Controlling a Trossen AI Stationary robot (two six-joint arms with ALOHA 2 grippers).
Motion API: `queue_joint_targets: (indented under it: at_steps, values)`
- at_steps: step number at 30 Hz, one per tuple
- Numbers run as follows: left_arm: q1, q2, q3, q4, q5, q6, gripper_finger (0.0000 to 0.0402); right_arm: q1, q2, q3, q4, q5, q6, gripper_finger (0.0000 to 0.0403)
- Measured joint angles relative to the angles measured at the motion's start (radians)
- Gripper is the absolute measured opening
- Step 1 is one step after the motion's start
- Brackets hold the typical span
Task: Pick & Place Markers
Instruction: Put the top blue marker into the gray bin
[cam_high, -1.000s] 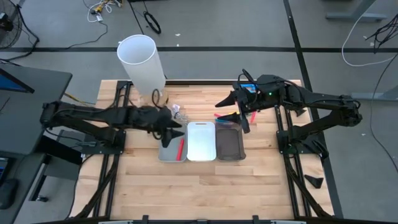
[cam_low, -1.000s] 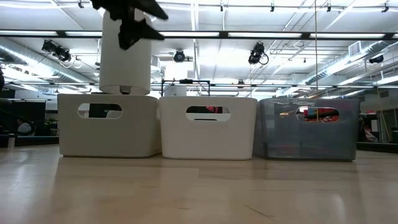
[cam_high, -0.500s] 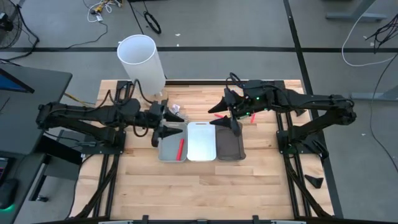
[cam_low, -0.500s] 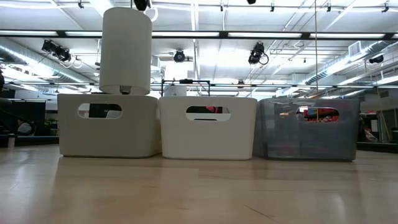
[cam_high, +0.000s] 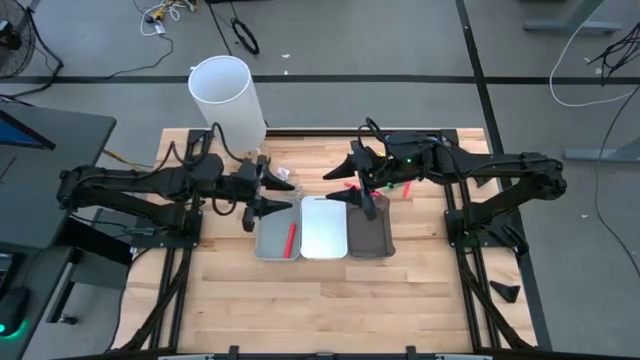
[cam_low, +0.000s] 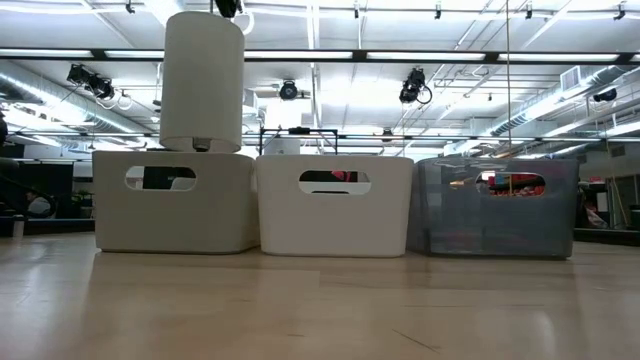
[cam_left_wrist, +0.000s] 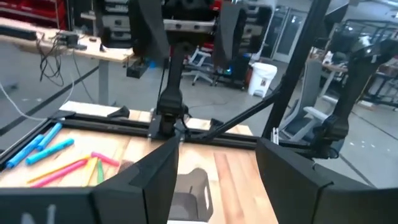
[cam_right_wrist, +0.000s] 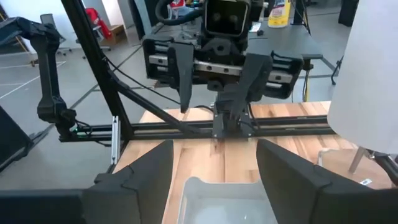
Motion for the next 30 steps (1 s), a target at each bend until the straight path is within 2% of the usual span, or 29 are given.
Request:
queue_joint_targets:
  at_steps: [12,18,30]
  values:
    - [0.000,0.000,0.000,0.001,-0.004,-0.085,0.0220,-0.007,0.000,0.000,-0.092,0.000,-0.023,0.0233]
    - [0.000,0.000,0.000,0.001,-0.003,-0.159,0.0220,-0.044,-0.001,0.000,-0.225,0.000,0.035,0.0233]
    - [0.000,0.000,0.000,0.001,-0.003,-0.162,0.0220,-0.136,-0.002,0.000,-0.593,0.000,0.134,0.0233]
